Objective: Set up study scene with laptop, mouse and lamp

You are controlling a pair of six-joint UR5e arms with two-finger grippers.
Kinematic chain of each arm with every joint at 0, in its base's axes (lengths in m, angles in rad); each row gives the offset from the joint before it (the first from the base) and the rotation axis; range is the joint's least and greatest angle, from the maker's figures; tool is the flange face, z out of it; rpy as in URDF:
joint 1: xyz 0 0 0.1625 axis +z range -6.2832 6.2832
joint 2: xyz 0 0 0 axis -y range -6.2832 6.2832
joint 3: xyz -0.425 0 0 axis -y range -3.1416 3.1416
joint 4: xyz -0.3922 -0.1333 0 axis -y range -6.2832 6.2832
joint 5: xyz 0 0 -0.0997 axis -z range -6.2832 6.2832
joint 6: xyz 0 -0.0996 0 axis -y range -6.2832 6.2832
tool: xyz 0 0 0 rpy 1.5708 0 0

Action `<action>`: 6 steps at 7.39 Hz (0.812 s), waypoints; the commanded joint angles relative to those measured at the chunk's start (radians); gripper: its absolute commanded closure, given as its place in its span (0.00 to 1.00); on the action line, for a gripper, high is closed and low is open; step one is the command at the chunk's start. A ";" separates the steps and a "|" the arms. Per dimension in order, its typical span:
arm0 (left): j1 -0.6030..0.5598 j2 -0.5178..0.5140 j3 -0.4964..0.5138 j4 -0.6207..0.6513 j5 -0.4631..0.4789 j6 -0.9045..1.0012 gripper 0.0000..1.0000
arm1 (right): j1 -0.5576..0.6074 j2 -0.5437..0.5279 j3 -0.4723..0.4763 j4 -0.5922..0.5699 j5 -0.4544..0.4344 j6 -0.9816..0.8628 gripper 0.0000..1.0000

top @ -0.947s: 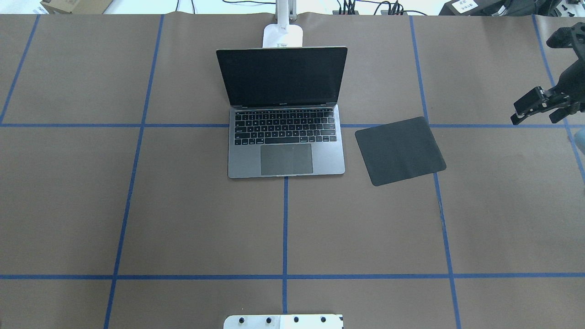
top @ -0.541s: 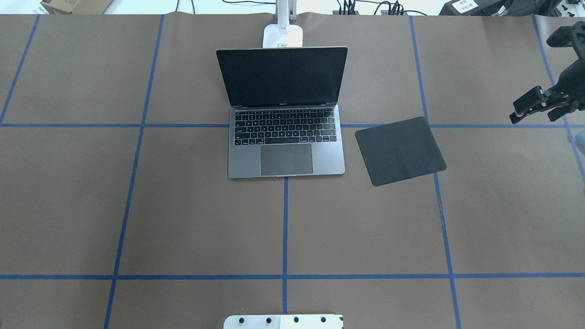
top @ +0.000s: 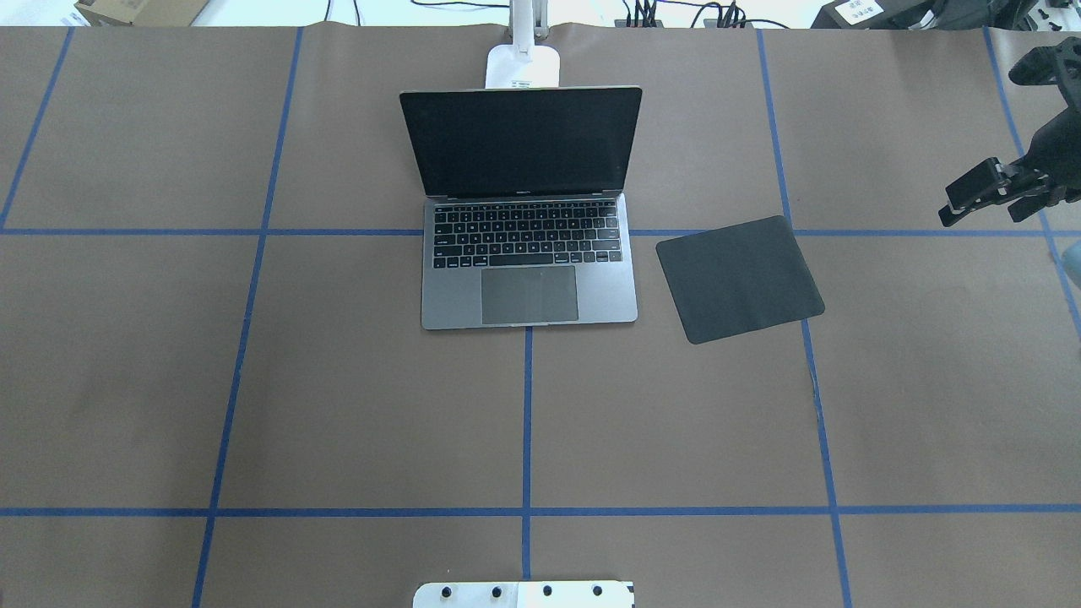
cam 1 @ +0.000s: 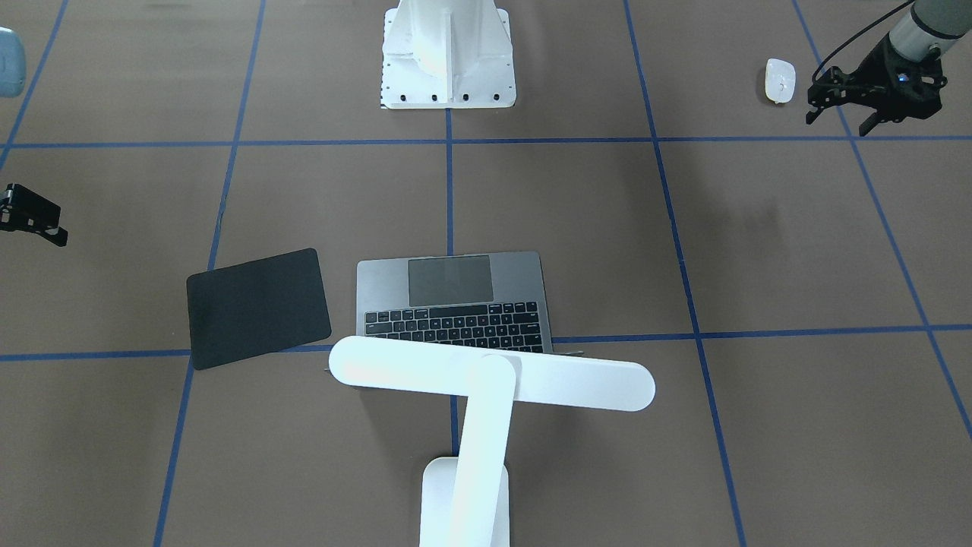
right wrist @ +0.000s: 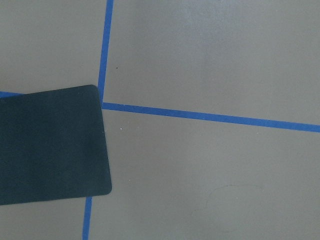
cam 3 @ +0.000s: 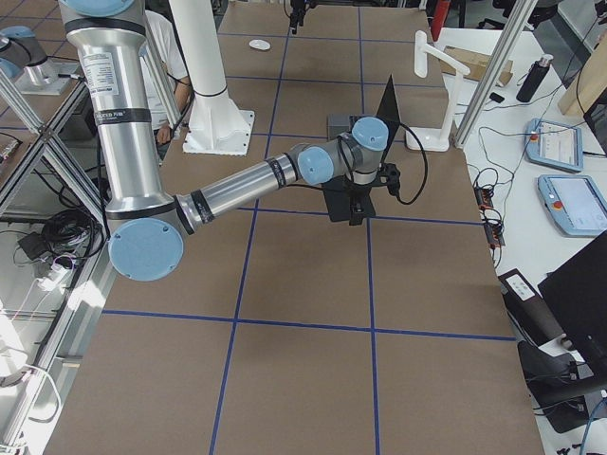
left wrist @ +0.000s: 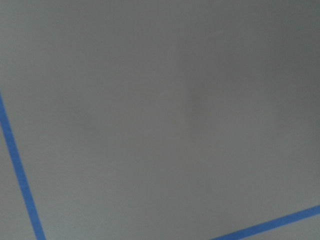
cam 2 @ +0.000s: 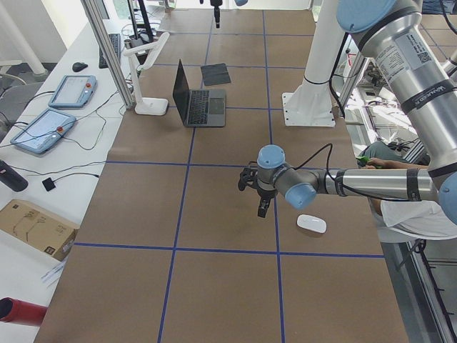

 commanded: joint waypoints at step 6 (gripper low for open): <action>0.288 0.098 0.054 -0.266 0.187 -0.320 0.00 | -0.038 -0.026 -0.009 0.192 -0.008 0.117 0.01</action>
